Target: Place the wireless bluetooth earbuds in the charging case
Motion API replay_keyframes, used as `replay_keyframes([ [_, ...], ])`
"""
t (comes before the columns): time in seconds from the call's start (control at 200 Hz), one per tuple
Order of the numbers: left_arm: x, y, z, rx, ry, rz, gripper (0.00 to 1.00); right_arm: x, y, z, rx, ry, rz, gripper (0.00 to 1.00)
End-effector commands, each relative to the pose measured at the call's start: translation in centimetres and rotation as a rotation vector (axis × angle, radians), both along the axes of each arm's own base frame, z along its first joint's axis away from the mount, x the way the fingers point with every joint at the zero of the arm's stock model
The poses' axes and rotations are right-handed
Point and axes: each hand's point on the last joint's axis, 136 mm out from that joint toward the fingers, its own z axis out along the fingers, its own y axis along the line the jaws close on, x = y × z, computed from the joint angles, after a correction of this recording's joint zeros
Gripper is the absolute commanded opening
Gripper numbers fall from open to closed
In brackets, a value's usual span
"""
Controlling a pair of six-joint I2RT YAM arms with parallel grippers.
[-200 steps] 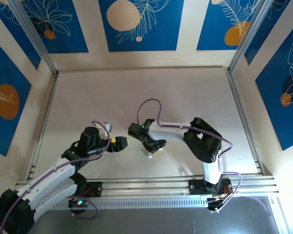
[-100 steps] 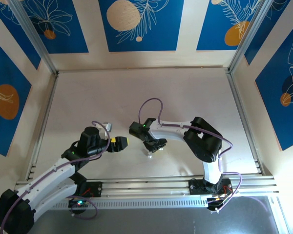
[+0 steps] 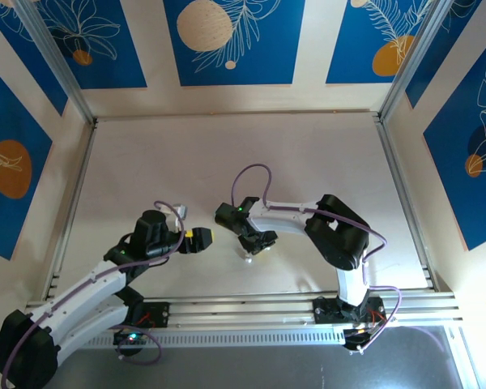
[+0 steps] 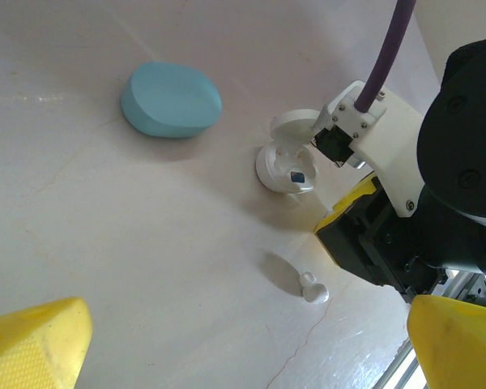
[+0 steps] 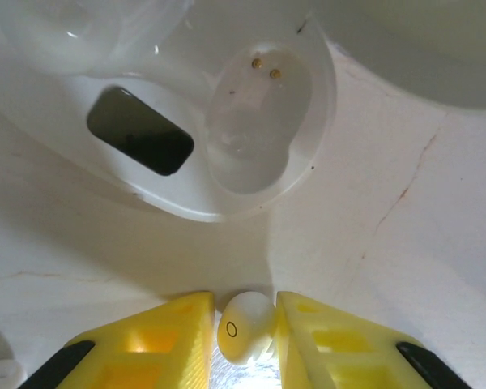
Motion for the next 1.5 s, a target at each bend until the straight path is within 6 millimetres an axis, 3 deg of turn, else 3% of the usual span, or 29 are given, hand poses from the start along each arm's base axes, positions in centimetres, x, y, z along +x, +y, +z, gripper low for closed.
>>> replay_keyframes([
  [0.0, 0.7, -0.4, 2.0, -0.027, -0.051, -0.016, 1.0, -0.5, -0.4, 0.4, 0.019, 0.018, -0.033, 0.25],
  [0.345, 0.6, -0.8, 3.0, -0.053, -0.072, -0.033, 1.0, 0.3, 0.1, 3.2, 0.104, -0.06, -0.042, 0.2],
  [0.505, 0.4, -1.2, 4.6, -0.093, -0.105, -0.054, 1.0, 0.7, 0.6, 5.2, 0.202, -0.107, -0.055, 0.2],
  [0.72, -0.5, -2.0, 6.9, -0.144, -0.166, -0.101, 1.0, 1.1, 2.1, 8.2, 0.487, -0.158, -0.088, 0.2],
  [0.935, -1.3, -3.2, 7.0, -0.168, -0.21, -0.148, 1.0, 1.8, 3.2, 10.2, 0.794, -0.159, -0.135, 0.2],
  [1.141, -0.8, -4.1, 5.3, -0.117, -0.197, -0.166, 1.0, 2.9, 2.8, 10.0, 0.952, -0.143, -0.181, 0.2],
  [1.491, 0.3, -5.0, 3.4, -0.069, -0.163, -0.174, 1.0, 4.1, 1.7, 7.3, 0.929, -0.18, -0.213, 0.2],
])
